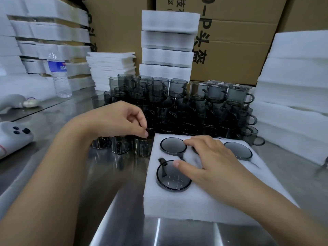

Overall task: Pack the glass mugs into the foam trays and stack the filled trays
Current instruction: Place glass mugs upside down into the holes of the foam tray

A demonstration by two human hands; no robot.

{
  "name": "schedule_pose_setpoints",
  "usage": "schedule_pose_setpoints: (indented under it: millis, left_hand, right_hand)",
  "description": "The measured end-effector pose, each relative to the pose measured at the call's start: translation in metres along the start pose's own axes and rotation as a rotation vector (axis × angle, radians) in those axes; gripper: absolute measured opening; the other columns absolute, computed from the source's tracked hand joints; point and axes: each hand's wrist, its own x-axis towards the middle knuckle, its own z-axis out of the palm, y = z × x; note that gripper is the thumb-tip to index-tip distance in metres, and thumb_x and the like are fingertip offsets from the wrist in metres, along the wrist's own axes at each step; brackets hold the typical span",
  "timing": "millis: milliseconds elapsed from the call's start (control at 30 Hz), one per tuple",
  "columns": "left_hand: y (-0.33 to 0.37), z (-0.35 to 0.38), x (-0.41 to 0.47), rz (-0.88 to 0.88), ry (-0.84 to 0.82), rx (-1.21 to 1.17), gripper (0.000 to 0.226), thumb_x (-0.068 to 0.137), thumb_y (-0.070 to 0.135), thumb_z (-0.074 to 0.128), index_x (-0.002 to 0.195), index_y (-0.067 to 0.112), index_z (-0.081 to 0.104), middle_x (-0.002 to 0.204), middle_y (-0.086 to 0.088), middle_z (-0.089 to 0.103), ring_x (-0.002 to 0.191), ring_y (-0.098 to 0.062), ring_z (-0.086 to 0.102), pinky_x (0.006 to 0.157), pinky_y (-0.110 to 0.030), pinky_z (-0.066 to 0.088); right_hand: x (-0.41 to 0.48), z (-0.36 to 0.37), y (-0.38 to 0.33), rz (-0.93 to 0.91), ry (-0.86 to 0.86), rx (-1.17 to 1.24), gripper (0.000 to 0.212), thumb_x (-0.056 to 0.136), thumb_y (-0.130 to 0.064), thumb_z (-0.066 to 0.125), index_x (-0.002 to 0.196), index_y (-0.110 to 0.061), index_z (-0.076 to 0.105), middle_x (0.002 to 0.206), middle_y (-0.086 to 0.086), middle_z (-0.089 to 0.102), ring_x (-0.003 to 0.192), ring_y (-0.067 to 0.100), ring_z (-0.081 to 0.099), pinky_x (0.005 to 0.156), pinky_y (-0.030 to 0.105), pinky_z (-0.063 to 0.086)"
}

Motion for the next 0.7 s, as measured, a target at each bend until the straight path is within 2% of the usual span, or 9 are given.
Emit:
schedule_pose_setpoints:
  millis: [67,200,267,333,400,567,700]
  left_hand:
    - [-0.005,0.002,0.004,0.009,0.081,0.078,0.017,0.073,0.015,0.080,0.077,0.026,0.068,0.062,0.012,0.060,0.049,-0.002,0.046,0.057,-0.020,0.037]
    - [-0.009,0.010,0.010,-0.041,0.049,0.302,0.021,0.072,0.020,0.081,0.082,0.035,0.070,0.083,0.019,0.067,0.052,0.011,0.054,0.047,-0.006,0.035]
    - [-0.010,0.016,0.013,-0.067,0.009,0.347,0.018,0.072,0.025,0.081,0.082,0.035,0.070,0.081,0.018,0.069,0.058,0.010,0.058,0.052,-0.007,0.038]
    - [-0.010,0.021,0.015,-0.075,-0.020,0.351,0.013,0.073,0.027,0.080,0.079,0.032,0.071,0.078,0.012,0.071,0.056,0.002,0.061,0.059,-0.016,0.045]
    - [-0.008,0.024,0.016,-0.064,-0.023,0.357,0.009,0.073,0.026,0.080,0.077,0.029,0.072,0.074,0.007,0.072,0.049,0.000,0.058,0.056,-0.019,0.045]
    - [-0.005,0.024,0.015,-0.027,0.051,0.320,0.007,0.071,0.031,0.081,0.072,0.030,0.074,0.061,0.017,0.068,0.049,0.006,0.054,0.048,-0.012,0.038]
    - [-0.002,0.025,0.015,-0.018,0.111,0.294,0.008,0.070,0.031,0.081,0.068,0.028,0.074,0.059,0.015,0.067,0.047,0.005,0.053,0.043,-0.009,0.037]
  right_hand:
    - [-0.001,0.000,0.000,0.005,0.004,0.006,0.075,0.071,-0.074,0.025,0.136,-0.039,0.033,0.134,-0.023,0.030,0.126,0.005,0.024,0.104,0.022,0.019]
    - [-0.004,-0.001,-0.004,0.010,0.033,-0.004,0.094,0.057,-0.090,0.012,0.133,-0.041,0.036,0.133,-0.025,0.031,0.125,0.003,0.025,0.106,0.023,0.018]
    - [-0.005,-0.001,-0.006,0.009,0.039,-0.028,0.100,0.051,-0.091,0.003,0.131,-0.041,0.036,0.132,-0.025,0.030,0.126,0.004,0.025,0.104,0.023,0.017]
    - [-0.005,-0.001,-0.006,0.011,0.038,-0.037,0.100,0.051,-0.091,0.001,0.131,-0.041,0.037,0.132,-0.024,0.030,0.126,0.005,0.027,0.104,0.024,0.018]
    - [-0.005,-0.001,-0.006,0.016,0.032,-0.041,0.101,0.052,-0.091,0.002,0.133,-0.041,0.036,0.134,-0.024,0.030,0.128,0.005,0.027,0.107,0.026,0.019]
    - [-0.006,-0.001,-0.006,0.023,0.017,-0.044,0.102,0.054,-0.090,0.002,0.137,-0.040,0.033,0.138,-0.024,0.029,0.129,0.005,0.026,0.108,0.026,0.018]
    - [-0.006,-0.002,-0.007,0.027,0.006,-0.053,0.102,0.054,-0.090,0.002,0.136,-0.040,0.034,0.137,-0.024,0.030,0.128,0.005,0.027,0.107,0.026,0.019]
